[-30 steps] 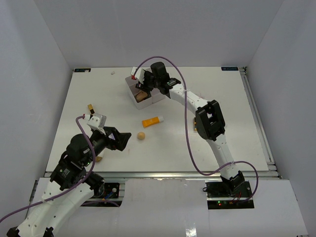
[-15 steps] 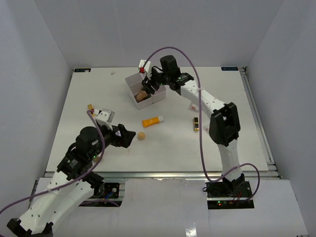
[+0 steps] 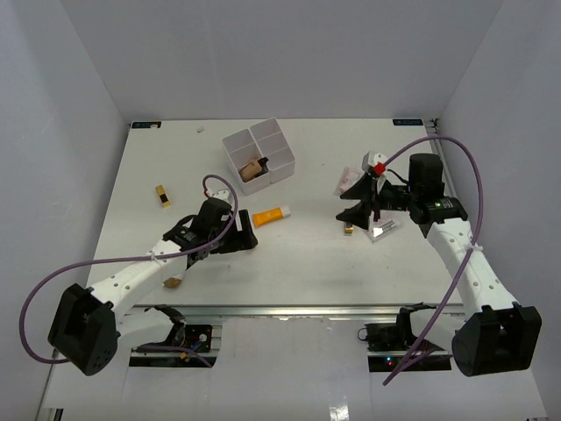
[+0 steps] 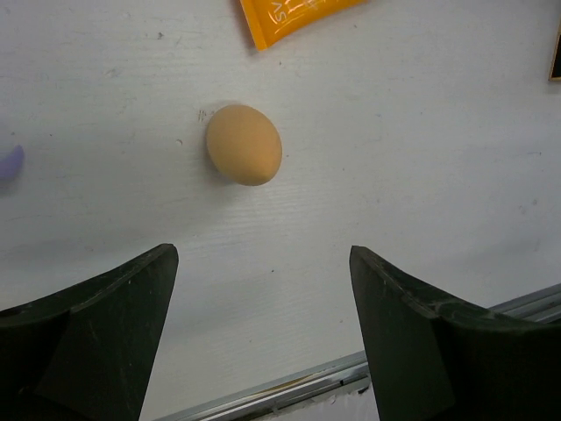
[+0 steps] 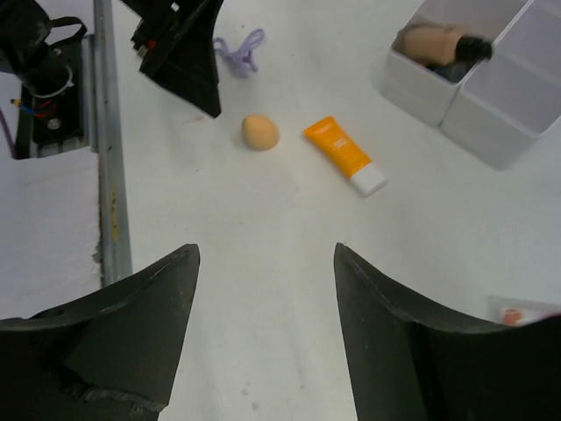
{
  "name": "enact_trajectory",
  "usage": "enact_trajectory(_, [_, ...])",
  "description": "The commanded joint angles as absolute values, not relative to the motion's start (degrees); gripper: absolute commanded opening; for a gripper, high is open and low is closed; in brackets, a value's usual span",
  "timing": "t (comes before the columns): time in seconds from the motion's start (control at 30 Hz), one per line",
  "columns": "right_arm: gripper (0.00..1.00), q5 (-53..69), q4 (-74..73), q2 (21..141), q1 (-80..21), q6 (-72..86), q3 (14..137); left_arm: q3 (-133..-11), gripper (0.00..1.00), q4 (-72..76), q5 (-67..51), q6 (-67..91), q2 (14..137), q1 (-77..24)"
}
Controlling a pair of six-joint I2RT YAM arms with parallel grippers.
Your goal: Organize the makeup
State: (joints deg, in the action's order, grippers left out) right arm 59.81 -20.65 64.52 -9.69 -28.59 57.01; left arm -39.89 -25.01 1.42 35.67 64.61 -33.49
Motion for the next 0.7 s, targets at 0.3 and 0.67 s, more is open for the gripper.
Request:
enact_trajectory(0.3, [0.7, 72.4, -23.2, 58.0, -1.6, -27.7, 46.7, -47.6, 0.73, -22.1, 7.1, 38.4, 77.1, -35.9])
enact_trajectory(0.67, [0.7, 73.4, -23.2, 57.0, -0.7, -27.7, 46.1, -51.1, 0.47, -22.8, 13.3, 36.4, 85.6, -36.6])
